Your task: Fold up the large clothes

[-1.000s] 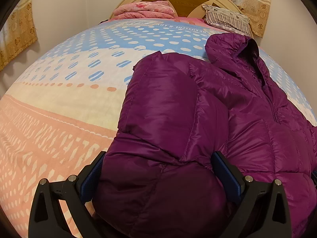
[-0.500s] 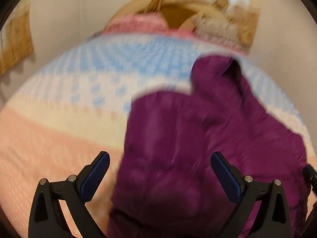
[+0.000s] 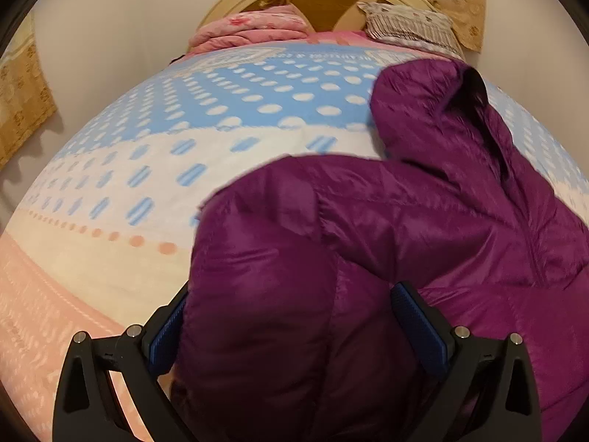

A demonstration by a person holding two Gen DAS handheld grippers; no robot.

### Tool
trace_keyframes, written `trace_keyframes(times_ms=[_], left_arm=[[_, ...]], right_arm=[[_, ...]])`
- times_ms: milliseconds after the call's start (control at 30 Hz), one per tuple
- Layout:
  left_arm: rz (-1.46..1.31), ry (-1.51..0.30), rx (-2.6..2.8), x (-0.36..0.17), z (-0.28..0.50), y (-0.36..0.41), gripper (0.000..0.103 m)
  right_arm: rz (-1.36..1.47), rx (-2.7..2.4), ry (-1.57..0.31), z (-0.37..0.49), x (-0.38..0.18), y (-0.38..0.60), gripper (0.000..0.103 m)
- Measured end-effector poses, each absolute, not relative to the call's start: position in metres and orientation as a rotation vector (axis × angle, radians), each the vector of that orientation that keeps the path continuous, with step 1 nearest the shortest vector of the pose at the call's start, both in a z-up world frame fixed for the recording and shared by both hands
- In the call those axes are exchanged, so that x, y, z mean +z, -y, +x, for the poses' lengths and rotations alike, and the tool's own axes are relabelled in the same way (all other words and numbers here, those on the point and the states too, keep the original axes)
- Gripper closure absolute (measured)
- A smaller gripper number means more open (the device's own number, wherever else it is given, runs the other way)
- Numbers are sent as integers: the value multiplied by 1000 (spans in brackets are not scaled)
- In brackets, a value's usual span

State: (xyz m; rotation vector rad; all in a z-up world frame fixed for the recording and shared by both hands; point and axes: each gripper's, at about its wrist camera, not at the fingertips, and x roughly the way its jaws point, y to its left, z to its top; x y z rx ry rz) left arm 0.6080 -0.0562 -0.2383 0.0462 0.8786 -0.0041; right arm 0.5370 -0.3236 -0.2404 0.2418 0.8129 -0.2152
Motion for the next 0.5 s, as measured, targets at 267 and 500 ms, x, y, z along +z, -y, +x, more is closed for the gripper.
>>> trace_keyframes(times_ms=[267,500], left_arm=[[51,-884,4,-242,610,59,1],[89,-964,-35,-236,617,55,1]], right_arm=[[223,-222,-809,535,-243,321,58],[200,-207,-835,540,-241,318,53]])
